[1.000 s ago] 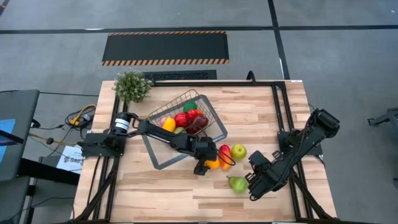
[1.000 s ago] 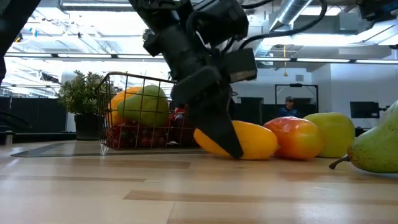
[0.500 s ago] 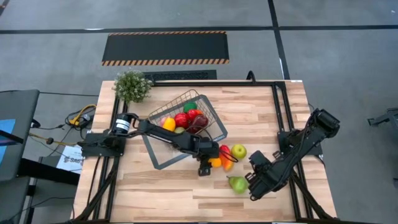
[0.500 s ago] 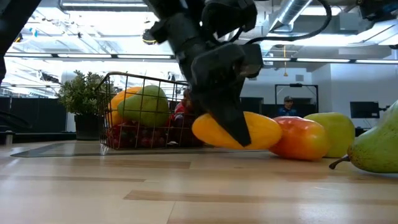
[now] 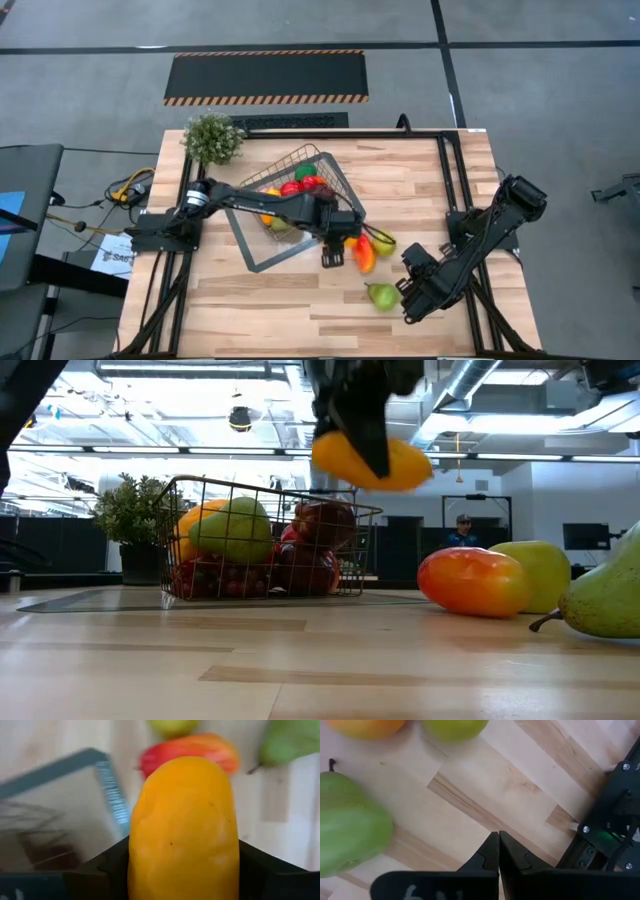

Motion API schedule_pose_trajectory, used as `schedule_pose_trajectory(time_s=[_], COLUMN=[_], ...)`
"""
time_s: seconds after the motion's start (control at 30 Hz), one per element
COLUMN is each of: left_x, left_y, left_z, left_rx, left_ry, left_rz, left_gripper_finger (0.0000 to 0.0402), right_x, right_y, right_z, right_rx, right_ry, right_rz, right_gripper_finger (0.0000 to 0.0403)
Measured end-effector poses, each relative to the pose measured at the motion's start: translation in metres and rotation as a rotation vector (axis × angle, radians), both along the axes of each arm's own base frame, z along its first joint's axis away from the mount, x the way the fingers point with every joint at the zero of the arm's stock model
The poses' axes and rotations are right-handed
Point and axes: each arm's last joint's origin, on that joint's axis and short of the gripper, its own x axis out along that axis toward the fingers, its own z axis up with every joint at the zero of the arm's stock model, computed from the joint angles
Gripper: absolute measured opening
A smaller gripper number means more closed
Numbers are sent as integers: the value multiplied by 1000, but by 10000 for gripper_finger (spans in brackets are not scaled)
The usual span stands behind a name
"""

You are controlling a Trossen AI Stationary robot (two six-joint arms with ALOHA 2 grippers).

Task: Build produce basket
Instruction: Put the yellow mango into the gold wire basket

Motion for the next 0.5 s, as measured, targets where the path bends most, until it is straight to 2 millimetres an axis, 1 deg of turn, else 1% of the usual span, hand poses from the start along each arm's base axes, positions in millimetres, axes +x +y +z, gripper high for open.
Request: schedule_pose_trajectory(time_s=[0.13,0.27,0.4,0.5], left_x=[-7,-14,-21,-28], left_y=[13,35,63,89], left_z=[31,55,68,73], left_rx=[139,204,248,272], left_ry=[29,44,54,60], left_rz=[57,136,277,405], left_gripper_finger=[217,221,231,234], right_x=[-1,-2,-2,-3], right_y=[-1,-2,-4,-6], right_z=[0,2,3,5], right_rx=[-9,-21,-53,-61], right_ry=[9,12,-31,-41], right_rz=[0,-3,-58,-82], right_gripper_finger=[18,16,18,20])
